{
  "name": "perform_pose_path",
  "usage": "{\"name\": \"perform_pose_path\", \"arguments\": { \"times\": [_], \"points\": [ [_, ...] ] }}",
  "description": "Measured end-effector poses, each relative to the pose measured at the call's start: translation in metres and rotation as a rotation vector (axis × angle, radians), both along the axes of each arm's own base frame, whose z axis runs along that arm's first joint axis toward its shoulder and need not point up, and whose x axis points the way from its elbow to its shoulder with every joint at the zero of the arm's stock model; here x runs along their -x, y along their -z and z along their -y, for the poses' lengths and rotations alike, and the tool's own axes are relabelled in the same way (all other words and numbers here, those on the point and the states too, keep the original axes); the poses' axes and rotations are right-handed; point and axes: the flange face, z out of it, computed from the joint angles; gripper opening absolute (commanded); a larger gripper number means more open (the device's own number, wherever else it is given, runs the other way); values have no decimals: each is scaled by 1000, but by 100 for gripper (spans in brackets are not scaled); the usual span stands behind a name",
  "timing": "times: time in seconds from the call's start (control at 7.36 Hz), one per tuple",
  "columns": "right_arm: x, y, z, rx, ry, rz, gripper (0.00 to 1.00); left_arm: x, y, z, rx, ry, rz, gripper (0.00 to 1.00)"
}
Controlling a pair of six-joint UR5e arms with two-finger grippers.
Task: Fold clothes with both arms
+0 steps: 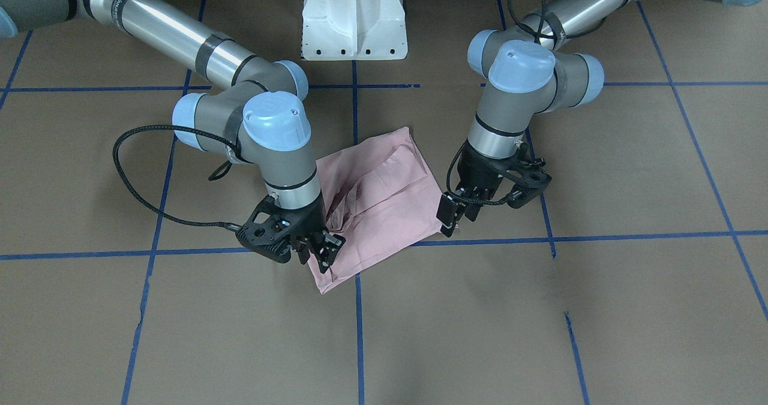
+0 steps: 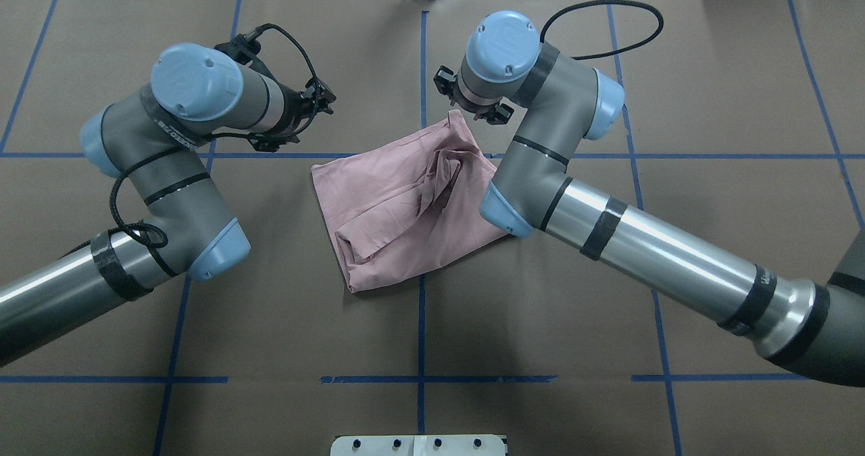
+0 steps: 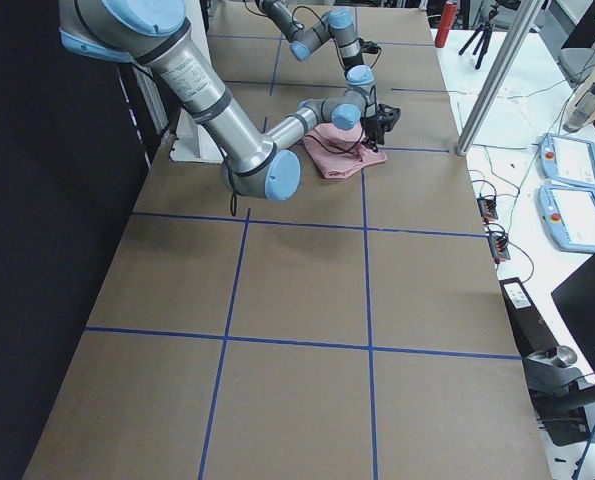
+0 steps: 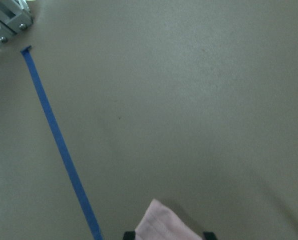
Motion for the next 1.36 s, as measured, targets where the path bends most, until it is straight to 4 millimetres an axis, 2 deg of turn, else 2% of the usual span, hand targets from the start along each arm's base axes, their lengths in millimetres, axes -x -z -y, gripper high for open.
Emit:
{"name": "perform_pose_path", "arguments": {
  "times": [0.14, 0.41, 0.68, 0.82, 1.09, 1.22, 1.36],
  "points": [
    [-9, -1, 14, 6, -2, 0, 100, 3, 1, 3, 0, -22, -9, 100],
    [-25, 6, 29, 2, 10, 9, 100, 7, 6, 0, 2, -44, -29, 100],
    [-59, 8, 52, -22, 70, 15, 100, 18, 14, -11, 5, -77, -56, 100],
    [-86, 4, 68, -31, 108, 19, 100, 23, 13, -18, 15, -87, -69, 100],
    [-144, -10, 92, -36, 176, 19, 100, 19, 18, -31, 58, -82, -105, 100],
    [-186, -27, 98, -35, 215, 17, 100, 21, 19, -35, 65, -83, -107, 100],
    [-238, -54, 99, -42, 257, 6, 100, 34, 17, -31, 46, -89, -80, 100]
  ]
}}
